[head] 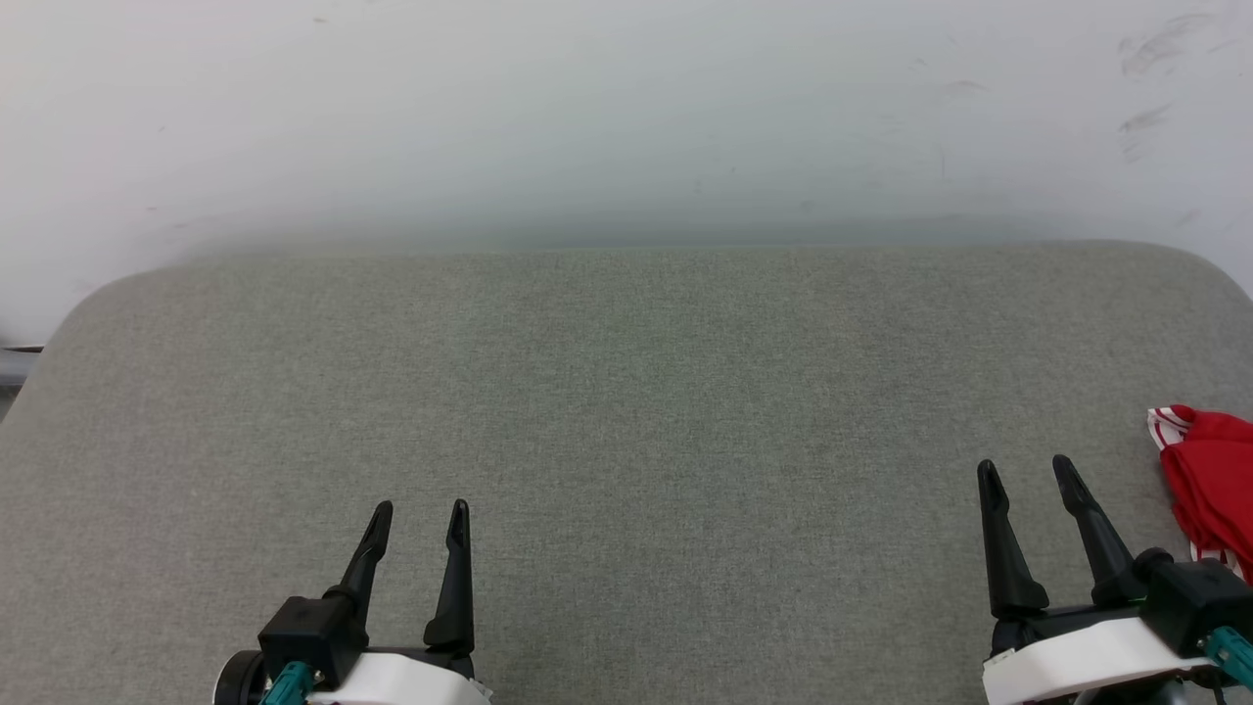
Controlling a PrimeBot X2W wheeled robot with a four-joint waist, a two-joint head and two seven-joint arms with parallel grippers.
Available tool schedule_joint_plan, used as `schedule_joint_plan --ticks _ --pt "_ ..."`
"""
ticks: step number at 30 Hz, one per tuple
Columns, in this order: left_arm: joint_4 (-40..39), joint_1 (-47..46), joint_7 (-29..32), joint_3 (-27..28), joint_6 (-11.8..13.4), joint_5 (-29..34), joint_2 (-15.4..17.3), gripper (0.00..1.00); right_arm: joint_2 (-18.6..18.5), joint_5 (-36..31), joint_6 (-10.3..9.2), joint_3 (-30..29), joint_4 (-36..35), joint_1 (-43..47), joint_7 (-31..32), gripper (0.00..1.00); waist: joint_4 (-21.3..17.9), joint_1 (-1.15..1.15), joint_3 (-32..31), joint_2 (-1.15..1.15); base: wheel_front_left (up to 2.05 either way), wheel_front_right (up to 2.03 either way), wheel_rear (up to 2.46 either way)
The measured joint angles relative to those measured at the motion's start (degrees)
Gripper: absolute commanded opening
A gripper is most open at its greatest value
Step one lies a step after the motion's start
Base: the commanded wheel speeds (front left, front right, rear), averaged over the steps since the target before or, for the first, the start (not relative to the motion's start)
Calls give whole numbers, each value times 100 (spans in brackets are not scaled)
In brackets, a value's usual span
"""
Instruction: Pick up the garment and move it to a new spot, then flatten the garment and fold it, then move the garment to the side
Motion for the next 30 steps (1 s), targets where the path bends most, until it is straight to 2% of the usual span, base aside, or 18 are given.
schedule_joint_plan --ticks 3,4,9,30 --pt "-1 0 0 -3 -2 -24 0 100 -4 1 0 0 -1 -1 0 100 -5 0 -11 0 0 0 0" --pt "8 1 1 -9 -3 -21 -1 0 -4 1 0 -3 12 2 0 0 -5 0 -11 0 0 0 0" --pt "252 140 30 -18 -5 -82 -1 0 7 52 1 0 252 141 35 0 -5 0 -11 0 0 0 0" --pt "444 -55 495 197 -147 -2258 57 0 38 2164 1 -131 409 28 595 0 10 0 4 0 0 0 0"
